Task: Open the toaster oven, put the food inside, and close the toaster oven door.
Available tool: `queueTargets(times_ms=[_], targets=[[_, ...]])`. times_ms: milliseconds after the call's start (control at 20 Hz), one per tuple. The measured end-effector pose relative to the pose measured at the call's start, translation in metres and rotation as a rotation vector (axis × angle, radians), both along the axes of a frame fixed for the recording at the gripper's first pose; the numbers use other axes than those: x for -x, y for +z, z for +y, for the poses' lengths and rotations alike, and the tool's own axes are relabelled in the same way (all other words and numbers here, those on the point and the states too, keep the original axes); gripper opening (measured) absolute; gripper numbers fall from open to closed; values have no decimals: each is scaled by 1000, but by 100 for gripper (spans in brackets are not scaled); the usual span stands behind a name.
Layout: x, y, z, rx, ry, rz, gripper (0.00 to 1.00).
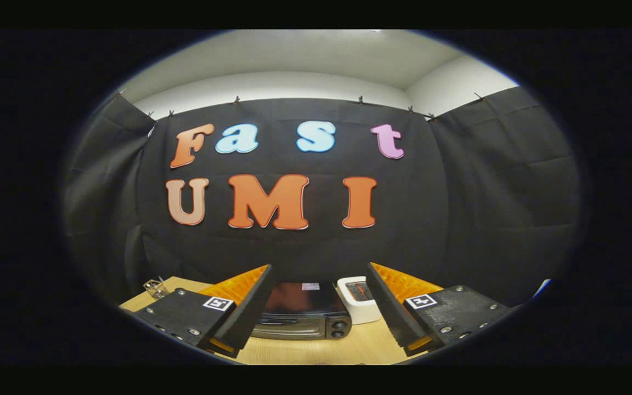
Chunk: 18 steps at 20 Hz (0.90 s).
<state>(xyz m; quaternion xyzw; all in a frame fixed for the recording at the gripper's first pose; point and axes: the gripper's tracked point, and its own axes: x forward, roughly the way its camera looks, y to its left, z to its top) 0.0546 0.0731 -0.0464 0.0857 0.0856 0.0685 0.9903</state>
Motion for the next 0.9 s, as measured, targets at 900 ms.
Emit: queueTargets(times_ms=[900], targets=[[-35,-175,131,92,175,477,99]])
